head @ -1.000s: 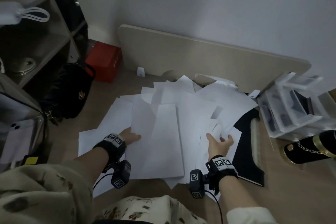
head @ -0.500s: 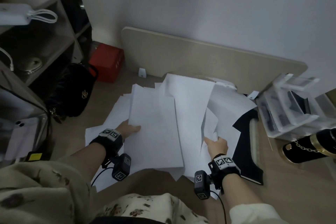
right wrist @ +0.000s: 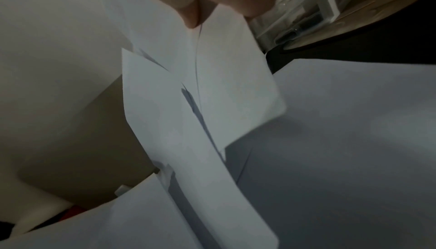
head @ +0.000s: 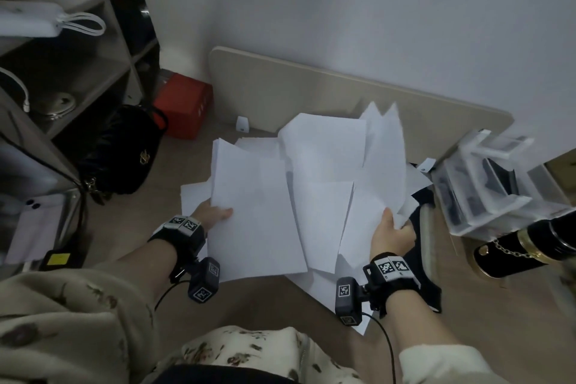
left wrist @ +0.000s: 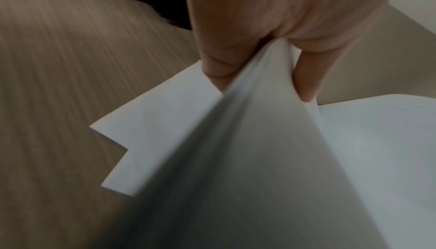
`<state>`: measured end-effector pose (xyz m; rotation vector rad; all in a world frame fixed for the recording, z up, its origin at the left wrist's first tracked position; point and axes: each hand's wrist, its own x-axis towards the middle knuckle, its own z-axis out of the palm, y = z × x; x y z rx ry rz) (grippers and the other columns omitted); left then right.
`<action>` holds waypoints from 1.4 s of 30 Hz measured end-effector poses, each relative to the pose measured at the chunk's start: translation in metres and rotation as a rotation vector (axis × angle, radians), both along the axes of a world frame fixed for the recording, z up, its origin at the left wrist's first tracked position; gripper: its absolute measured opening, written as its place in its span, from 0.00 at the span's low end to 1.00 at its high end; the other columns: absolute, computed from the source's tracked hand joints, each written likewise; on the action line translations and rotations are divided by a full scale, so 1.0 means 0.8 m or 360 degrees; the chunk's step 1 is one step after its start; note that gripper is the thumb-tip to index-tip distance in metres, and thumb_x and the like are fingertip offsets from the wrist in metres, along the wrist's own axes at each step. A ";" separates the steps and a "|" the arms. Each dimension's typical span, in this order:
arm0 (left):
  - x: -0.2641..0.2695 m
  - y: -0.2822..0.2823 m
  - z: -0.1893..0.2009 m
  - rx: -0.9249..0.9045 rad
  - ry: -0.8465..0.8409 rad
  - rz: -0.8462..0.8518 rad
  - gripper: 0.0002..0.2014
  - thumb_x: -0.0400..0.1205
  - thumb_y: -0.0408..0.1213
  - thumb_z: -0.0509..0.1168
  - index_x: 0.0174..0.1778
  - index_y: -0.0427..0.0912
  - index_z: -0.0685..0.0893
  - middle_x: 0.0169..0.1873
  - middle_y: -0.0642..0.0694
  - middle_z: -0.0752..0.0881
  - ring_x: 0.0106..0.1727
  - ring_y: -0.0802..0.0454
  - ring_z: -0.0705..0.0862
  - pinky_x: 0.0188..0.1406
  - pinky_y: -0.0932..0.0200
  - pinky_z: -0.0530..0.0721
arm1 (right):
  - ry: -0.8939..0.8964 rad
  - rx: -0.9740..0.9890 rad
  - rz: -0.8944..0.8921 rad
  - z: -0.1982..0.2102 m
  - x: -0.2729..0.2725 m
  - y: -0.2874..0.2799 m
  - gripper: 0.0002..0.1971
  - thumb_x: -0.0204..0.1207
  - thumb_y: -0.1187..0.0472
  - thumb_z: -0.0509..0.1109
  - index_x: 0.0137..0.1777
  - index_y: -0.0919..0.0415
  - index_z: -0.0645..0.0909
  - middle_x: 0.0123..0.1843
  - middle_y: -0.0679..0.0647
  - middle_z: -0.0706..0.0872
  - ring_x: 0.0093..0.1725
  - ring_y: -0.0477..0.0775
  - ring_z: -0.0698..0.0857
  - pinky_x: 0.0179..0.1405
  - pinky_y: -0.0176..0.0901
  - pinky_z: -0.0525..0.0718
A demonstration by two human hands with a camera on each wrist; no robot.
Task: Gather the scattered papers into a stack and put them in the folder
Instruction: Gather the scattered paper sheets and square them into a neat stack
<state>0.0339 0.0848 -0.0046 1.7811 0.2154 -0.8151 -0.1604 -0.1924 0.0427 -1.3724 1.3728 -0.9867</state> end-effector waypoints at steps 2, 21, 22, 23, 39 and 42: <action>0.001 -0.001 0.000 0.0010 0.0000 -0.0018 0.21 0.77 0.28 0.70 0.67 0.31 0.78 0.62 0.32 0.83 0.61 0.33 0.83 0.67 0.36 0.78 | -0.0064 -0.0021 -0.0099 0.001 -0.001 -0.007 0.18 0.80 0.58 0.66 0.64 0.69 0.79 0.60 0.63 0.86 0.59 0.62 0.85 0.58 0.49 0.83; -0.023 -0.031 0.028 -0.0110 0.0130 -0.0139 0.22 0.81 0.28 0.66 0.71 0.29 0.73 0.64 0.32 0.81 0.63 0.32 0.81 0.65 0.39 0.79 | -0.0394 0.0541 0.0159 -0.011 0.030 -0.001 0.22 0.77 0.59 0.64 0.72 0.57 0.72 0.66 0.54 0.83 0.63 0.58 0.83 0.66 0.59 0.81; -0.024 -0.033 0.029 -0.0167 0.0145 -0.0135 0.21 0.82 0.28 0.65 0.71 0.29 0.73 0.63 0.32 0.81 0.61 0.33 0.81 0.62 0.40 0.80 | -0.0331 0.0590 0.0274 -0.018 0.031 0.004 0.23 0.77 0.59 0.66 0.72 0.60 0.72 0.66 0.56 0.82 0.64 0.59 0.83 0.67 0.59 0.81; -0.026 -0.035 0.030 -0.0226 0.0159 -0.0132 0.19 0.82 0.28 0.64 0.70 0.30 0.74 0.61 0.33 0.83 0.58 0.35 0.82 0.60 0.42 0.80 | -0.0264 0.0657 0.0405 -0.022 0.031 0.009 0.22 0.77 0.59 0.67 0.71 0.61 0.72 0.64 0.58 0.83 0.62 0.60 0.84 0.65 0.60 0.81; -0.023 -0.034 0.020 -0.0237 0.0212 -0.0077 0.26 0.81 0.32 0.67 0.75 0.31 0.70 0.69 0.31 0.78 0.66 0.33 0.79 0.64 0.39 0.78 | 0.0948 0.0249 0.0936 -0.052 0.036 -0.004 0.36 0.70 0.66 0.74 0.78 0.59 0.66 0.77 0.59 0.70 0.77 0.63 0.66 0.71 0.50 0.69; -0.019 -0.035 0.018 -0.0212 0.0259 -0.0110 0.25 0.81 0.33 0.68 0.74 0.33 0.71 0.67 0.33 0.79 0.63 0.35 0.79 0.62 0.39 0.79 | 0.0939 0.0212 0.1382 -0.059 0.046 0.008 0.38 0.68 0.69 0.75 0.79 0.55 0.66 0.79 0.58 0.68 0.80 0.59 0.62 0.76 0.49 0.64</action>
